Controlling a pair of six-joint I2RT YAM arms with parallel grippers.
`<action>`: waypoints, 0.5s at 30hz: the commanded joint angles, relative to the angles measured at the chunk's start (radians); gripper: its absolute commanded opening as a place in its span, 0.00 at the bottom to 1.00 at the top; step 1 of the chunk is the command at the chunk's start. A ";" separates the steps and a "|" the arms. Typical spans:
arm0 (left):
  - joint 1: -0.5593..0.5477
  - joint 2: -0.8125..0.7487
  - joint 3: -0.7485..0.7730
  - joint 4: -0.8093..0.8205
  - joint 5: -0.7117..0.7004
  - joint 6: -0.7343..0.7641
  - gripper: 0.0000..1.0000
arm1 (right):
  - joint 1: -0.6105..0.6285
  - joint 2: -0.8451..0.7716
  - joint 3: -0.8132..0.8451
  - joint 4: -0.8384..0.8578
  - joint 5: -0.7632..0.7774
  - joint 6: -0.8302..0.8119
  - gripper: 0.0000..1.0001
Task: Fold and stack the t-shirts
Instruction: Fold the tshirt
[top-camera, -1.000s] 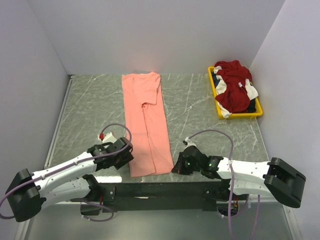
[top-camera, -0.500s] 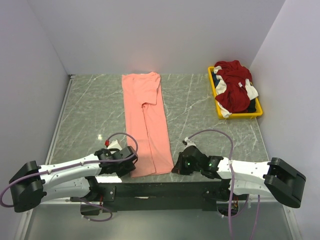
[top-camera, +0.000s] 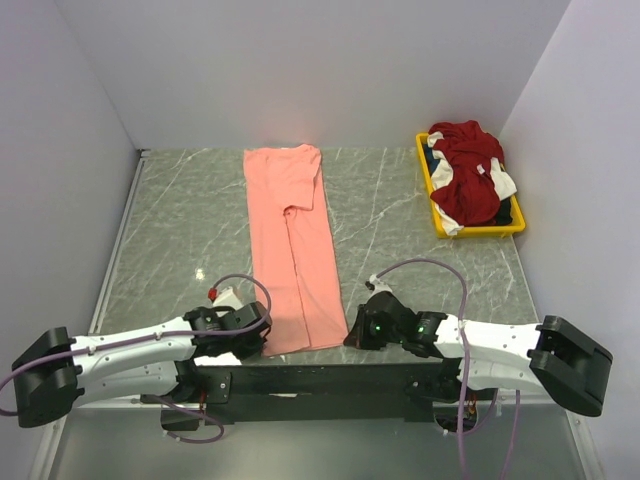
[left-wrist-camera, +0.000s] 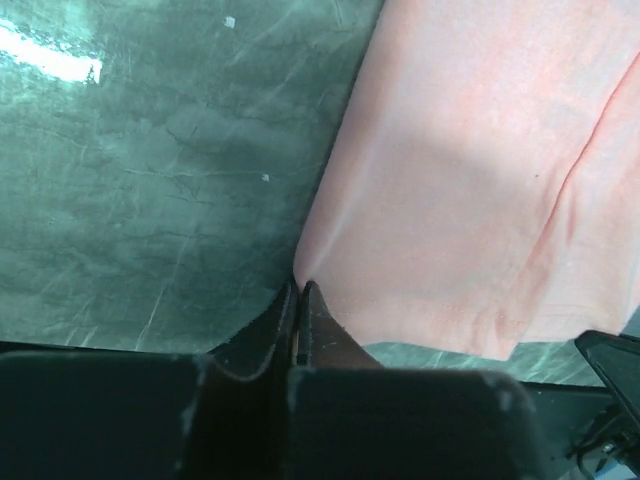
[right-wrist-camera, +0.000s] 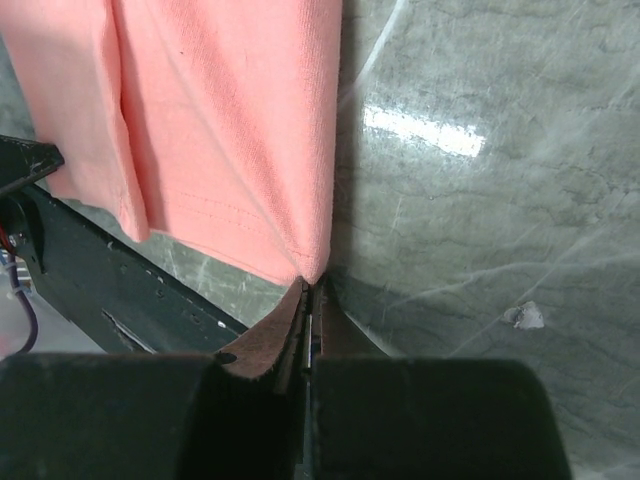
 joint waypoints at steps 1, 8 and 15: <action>-0.008 -0.047 -0.029 -0.003 0.010 -0.038 0.01 | 0.002 -0.013 0.007 -0.101 0.018 -0.026 0.00; -0.008 -0.125 -0.029 -0.087 0.019 -0.047 0.01 | 0.002 -0.066 0.026 -0.155 -0.003 -0.044 0.00; -0.009 -0.148 -0.011 -0.121 0.035 -0.018 0.01 | 0.054 -0.120 0.050 -0.207 -0.045 -0.049 0.00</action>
